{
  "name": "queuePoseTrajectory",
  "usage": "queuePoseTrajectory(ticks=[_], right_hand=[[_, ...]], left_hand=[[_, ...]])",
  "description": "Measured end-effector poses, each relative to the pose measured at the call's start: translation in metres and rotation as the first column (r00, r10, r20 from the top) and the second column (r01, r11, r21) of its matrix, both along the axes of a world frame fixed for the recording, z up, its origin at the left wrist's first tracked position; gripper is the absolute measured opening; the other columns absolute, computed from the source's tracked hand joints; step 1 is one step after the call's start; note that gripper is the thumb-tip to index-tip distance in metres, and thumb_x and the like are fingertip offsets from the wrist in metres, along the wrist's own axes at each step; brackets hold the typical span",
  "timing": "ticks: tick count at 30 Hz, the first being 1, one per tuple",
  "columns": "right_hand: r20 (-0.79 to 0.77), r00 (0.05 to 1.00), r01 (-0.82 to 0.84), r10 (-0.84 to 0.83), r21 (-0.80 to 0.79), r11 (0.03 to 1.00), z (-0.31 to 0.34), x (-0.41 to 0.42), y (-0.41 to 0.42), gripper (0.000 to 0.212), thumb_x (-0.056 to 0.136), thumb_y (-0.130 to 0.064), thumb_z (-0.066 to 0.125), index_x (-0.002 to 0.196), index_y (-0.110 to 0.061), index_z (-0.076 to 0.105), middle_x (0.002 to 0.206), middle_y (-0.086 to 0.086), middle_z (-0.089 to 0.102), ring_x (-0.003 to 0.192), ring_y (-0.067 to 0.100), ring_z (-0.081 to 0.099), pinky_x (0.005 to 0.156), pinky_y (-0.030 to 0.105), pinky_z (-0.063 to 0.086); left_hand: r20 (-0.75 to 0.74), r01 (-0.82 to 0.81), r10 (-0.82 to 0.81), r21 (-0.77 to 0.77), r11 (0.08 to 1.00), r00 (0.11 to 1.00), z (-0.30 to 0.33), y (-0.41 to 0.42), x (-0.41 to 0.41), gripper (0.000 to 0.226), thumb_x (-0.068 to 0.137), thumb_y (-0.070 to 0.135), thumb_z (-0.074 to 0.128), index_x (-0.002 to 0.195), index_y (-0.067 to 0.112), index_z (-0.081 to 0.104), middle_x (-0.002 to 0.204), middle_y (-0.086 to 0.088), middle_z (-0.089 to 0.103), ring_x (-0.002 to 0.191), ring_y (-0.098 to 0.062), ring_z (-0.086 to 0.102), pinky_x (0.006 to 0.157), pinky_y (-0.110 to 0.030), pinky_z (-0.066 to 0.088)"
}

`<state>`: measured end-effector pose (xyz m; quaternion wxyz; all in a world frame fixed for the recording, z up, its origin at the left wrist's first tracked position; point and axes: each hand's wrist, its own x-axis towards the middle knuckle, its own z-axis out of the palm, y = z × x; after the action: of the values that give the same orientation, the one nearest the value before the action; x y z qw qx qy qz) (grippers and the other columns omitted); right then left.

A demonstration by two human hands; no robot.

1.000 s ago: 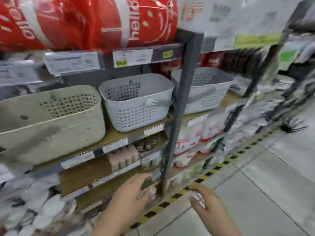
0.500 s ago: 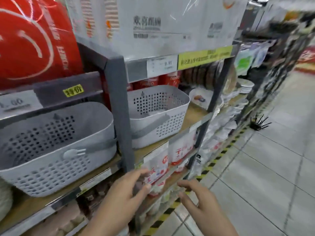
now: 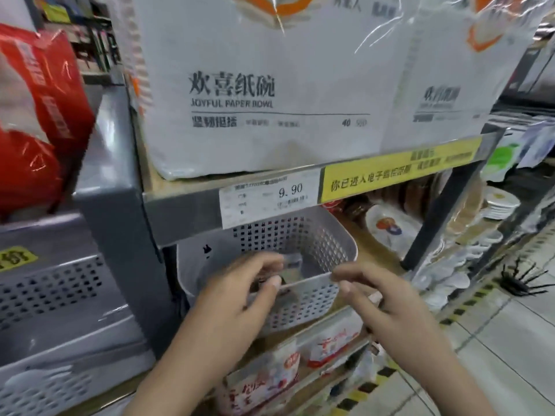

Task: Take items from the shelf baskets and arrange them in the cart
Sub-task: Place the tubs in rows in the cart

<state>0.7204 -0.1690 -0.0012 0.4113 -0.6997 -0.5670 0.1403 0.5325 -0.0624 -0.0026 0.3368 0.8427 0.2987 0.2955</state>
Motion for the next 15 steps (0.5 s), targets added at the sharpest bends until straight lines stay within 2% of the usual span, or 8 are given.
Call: queuePoseTrajectory(ticks=[3, 5, 6, 8, 9, 11, 13, 15], right_hand=[[0.202, 0.97, -0.135, 0.137, -0.026, 0.991, 0.011, 0.027, 0.059, 0.019, 0.093, -0.023, 0.057, 0.109, -0.026, 0.066, 0.105, -0.017, 0.067, 0.097, -0.001, 0.061, 0.08, 0.016, 0.048], [0.316, 0.914, -0.209, 0.253, -0.167, 0.964, 0.012, 0.04, 0.101, 0.027, 0.093, -0.02, 0.056, 0.119, -0.02, 0.064, 0.115, -0.004, 0.067, 0.103, 0.012, 0.062, 0.086, 0.026, 0.048], [0.399, 0.852, -0.237, 0.338, -0.283, 0.93, 0.01, 0.045, 0.123, 0.031, 0.094, -0.024, 0.053, 0.124, -0.02, 0.061, 0.122, 0.0, 0.065, 0.108, 0.015, 0.06, 0.09, 0.028, 0.047], [0.512, 0.677, -0.235, 0.529, -0.53, 0.815, 0.003, 0.052, 0.161, 0.035, 0.097, -0.028, 0.048, 0.13, -0.017, 0.055, 0.129, 0.005, 0.059, 0.114, 0.021, 0.057, 0.092, 0.03, 0.046], [0.526, 0.6, -0.215, 0.603, -0.62, 0.755, -0.002, 0.054, 0.176, 0.034, 0.098, -0.027, 0.048, 0.129, -0.015, 0.053, 0.128, 0.007, 0.058, 0.112, 0.022, 0.057, 0.09, 0.03, 0.046], [0.517, 0.503, -0.173, 0.693, -0.725, 0.667, -0.015, 0.056, 0.201, 0.033, 0.095, -0.022, 0.053, 0.127, -0.011, 0.052, 0.119, 0.007, 0.058, 0.105, 0.023, 0.057, 0.085, 0.03, 0.048], [0.506, 0.422, -0.147, 0.752, -0.78, 0.608, -0.028, 0.056, 0.218, 0.038, 0.093, -0.02, 0.057, 0.129, -0.009, 0.051, 0.122, 0.009, 0.057, 0.105, 0.023, 0.055, 0.081, 0.03, 0.048], [0.498, 0.351, -0.15, 0.793, -0.806, 0.572, -0.041, 0.059, 0.229, 0.047, 0.091, -0.023, 0.06, 0.135, -0.012, 0.049, 0.134, 0.01, 0.052, 0.119, 0.026, 0.051, 0.096, 0.039, 0.046]], left_hand=[[-0.059, -0.059, 0.055, -0.066, 0.996, 0.997, 0.006, 0.021, 0.024, 0.019, 0.096, 0.033, 0.046, 0.099, 0.05, 0.053, 0.109, 0.031, 0.06, 0.103, 0.014, 0.051, 0.083, -0.003, 0.039], [-0.171, -0.1, 0.087, -0.073, 0.992, 0.981, 0.007, 0.039, 0.041, 0.017, 0.098, 0.029, 0.045, 0.103, 0.041, 0.056, 0.114, 0.018, 0.061, 0.105, 0.001, 0.054, 0.087, -0.012, 0.041], [-0.272, -0.121, 0.098, -0.068, 0.99, 0.957, 0.008, 0.049, 0.049, 0.016, 0.099, 0.028, 0.045, 0.108, 0.033, 0.058, 0.115, 0.012, 0.06, 0.106, -0.005, 0.054, 0.087, -0.019, 0.042], [-0.506, -0.13, 0.086, -0.052, 0.99, 0.858, 0.007, 0.071, 0.064, 0.019, 0.097, 0.028, 0.047, 0.11, 0.02, 0.058, 0.112, 0.002, 0.06, 0.1, -0.014, 0.055, 0.084, -0.028, 0.044], [-0.612, -0.12, 0.068, -0.045, 0.992, 0.788, 0.006, 0.08, 0.072, 0.016, 0.096, 0.027, 0.049, 0.103, 0.015, 0.059, 0.105, -0.002, 0.06, 0.091, -0.016, 0.056, 0.076, -0.029, 0.044], [-0.775, -0.107, 0.038, -0.039, 0.993, 0.63, -0.001, 0.095, 0.087, 0.014, 0.095, 0.021, 0.05, 0.095, 0.011, 0.06, 0.096, -0.01, 0.062, 0.082, -0.02, 0.057, 0.068, -0.028, 0.041], [-0.865, -0.116, -0.016, -0.085, 0.99, 0.502, -0.011, 0.108, 0.099, 0.024, 0.093, 0.021, 0.053, 0.112, 0.008, 0.062, 0.112, -0.012, 0.063, 0.098, -0.025, 0.06, 0.08, -0.031, 0.044], [-0.911, -0.149, -0.074, -0.146, 0.978, 0.406, -0.021, 0.117, 0.101, 0.04, 0.091, 0.029, 0.06, 0.127, 0.013, 0.057, 0.127, -0.007, 0.058, 0.112, -0.024, 0.056, 0.093, -0.035, 0.045]])
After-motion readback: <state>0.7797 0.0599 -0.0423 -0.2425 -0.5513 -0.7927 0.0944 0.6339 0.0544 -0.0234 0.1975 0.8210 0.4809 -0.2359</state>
